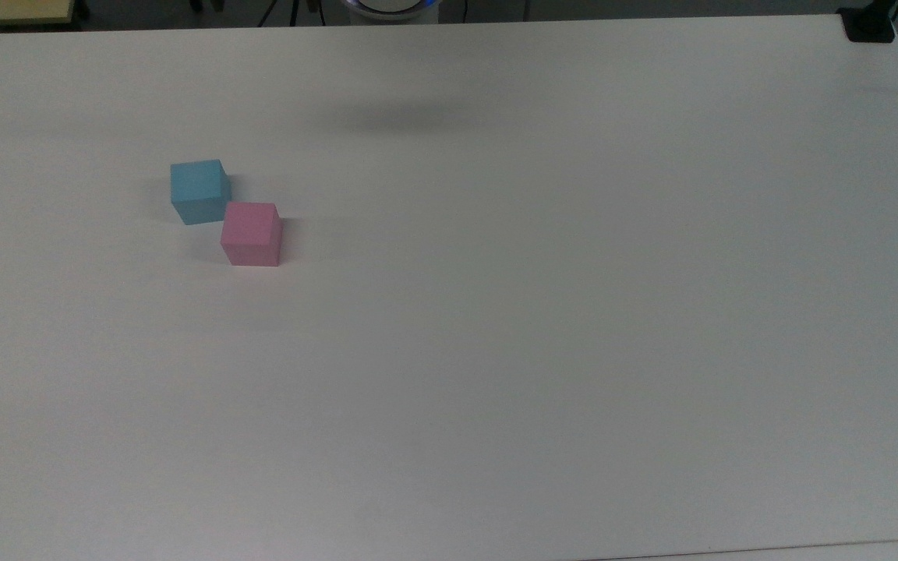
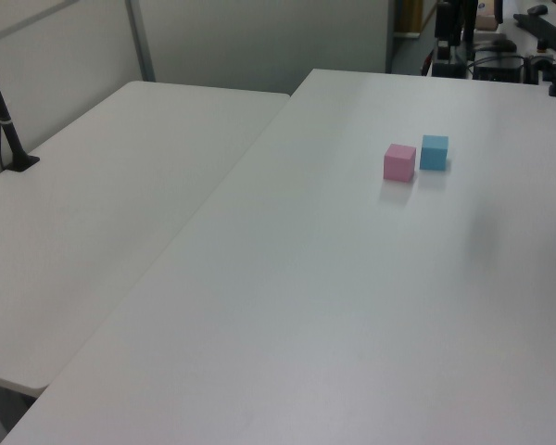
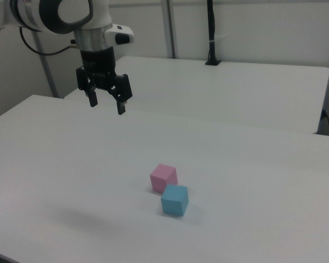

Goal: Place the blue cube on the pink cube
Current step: 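Move the open gripper over the blue cube and lower around it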

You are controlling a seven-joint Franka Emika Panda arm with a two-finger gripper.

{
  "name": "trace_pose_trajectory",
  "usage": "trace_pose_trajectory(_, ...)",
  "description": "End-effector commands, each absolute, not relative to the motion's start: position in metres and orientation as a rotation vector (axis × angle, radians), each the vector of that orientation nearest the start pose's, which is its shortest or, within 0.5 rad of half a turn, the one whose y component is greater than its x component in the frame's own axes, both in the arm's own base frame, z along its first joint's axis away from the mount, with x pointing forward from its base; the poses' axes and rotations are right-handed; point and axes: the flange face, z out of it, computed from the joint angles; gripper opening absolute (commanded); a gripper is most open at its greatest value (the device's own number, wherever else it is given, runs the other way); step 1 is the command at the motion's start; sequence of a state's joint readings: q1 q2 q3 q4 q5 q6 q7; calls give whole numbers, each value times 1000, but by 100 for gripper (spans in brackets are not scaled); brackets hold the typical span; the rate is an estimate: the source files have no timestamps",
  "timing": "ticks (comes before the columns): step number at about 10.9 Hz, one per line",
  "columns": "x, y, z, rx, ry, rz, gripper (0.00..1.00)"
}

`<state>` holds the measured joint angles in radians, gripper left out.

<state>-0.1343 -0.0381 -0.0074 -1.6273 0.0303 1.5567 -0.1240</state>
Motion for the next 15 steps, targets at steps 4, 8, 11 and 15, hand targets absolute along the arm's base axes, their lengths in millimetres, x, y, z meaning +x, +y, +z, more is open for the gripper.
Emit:
trace_pose_trajectory(4, 531, -69, 622, -3091, 51, 5, 100)
trace_pose_trajectory(8, 532, -63, 622, -3100, 17, 9, 100)
trace_pose_trajectory(11, 523, -74, 613, -3165, -68, 139, 100)
trace_pose_trajectory(15, 509, -137, 560, -3109, -419, 275, 100)
